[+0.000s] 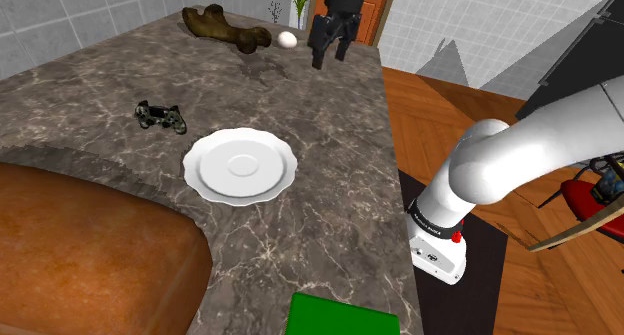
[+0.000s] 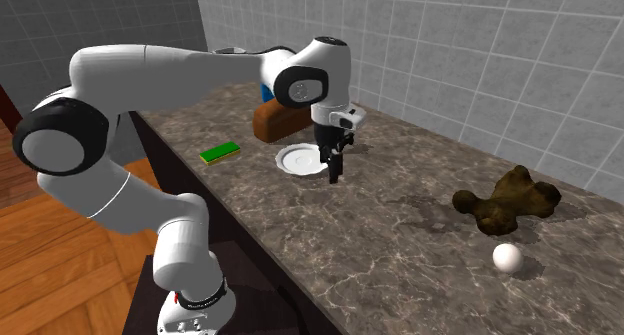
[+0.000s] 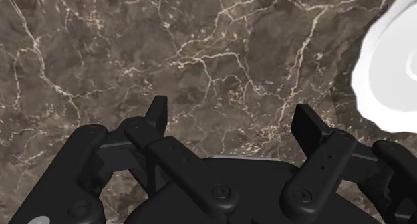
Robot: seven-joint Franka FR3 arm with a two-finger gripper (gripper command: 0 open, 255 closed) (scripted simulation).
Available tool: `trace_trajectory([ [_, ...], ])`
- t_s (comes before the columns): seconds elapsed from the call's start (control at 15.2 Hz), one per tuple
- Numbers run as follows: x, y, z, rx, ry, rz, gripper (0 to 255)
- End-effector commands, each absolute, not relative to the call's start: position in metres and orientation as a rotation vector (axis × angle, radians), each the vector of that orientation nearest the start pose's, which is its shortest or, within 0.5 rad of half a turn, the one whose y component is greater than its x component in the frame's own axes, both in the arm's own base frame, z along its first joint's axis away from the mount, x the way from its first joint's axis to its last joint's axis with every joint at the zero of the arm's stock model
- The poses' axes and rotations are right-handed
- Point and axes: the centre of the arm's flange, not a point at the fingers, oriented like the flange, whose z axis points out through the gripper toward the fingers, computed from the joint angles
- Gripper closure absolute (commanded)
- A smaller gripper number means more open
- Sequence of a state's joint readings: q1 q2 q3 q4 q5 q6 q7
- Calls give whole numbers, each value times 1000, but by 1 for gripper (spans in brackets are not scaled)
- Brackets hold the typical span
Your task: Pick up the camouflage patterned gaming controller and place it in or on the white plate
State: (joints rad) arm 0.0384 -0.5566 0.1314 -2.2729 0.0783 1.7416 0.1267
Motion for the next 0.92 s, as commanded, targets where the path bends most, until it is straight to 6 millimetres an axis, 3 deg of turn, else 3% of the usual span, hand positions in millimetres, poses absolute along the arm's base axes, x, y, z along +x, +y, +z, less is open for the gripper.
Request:
trace_trajectory([
  [0.0,394,101,559,-3118,-41,-16,0],
  [0.86,487,236,519,-3042,-186,84,0],
])
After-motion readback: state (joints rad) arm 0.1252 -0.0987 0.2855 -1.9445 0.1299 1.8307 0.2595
